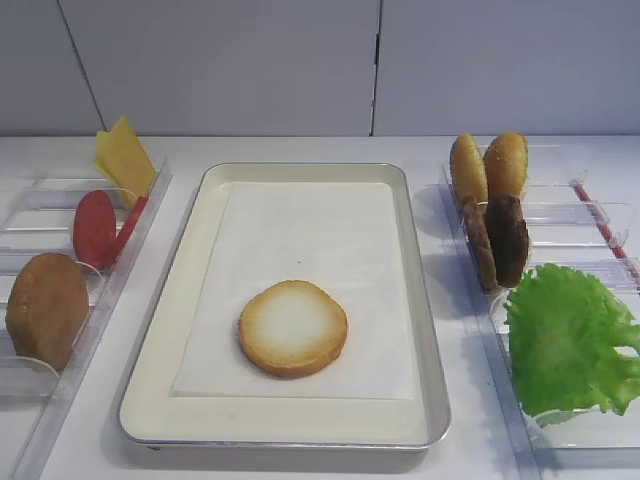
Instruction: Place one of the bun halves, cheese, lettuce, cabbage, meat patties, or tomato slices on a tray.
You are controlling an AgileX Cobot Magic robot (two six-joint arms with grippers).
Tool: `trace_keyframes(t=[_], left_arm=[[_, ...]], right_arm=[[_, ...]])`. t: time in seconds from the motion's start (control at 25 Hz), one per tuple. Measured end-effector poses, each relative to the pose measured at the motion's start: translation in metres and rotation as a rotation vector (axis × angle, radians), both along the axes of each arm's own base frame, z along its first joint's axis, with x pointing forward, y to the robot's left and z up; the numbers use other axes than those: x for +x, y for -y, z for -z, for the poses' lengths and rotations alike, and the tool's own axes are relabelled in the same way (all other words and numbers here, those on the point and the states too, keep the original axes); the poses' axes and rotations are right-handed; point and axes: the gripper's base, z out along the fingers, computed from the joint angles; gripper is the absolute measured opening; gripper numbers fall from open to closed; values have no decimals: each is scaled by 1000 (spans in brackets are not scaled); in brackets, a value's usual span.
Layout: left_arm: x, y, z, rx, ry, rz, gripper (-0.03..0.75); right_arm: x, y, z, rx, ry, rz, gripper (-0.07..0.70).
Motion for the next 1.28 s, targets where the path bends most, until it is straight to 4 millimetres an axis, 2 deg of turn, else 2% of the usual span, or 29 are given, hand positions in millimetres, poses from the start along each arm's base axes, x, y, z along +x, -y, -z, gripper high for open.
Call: trace_keyframes(t=[0.64,1.28], left_arm=[[0,0,0,-4,-2,-21,468],[-1,3,0,-5,-1,-302,470]], right_arm=[[0,0,0,-1,0,-1,692],[0,0,0,-1,0,-1,692]])
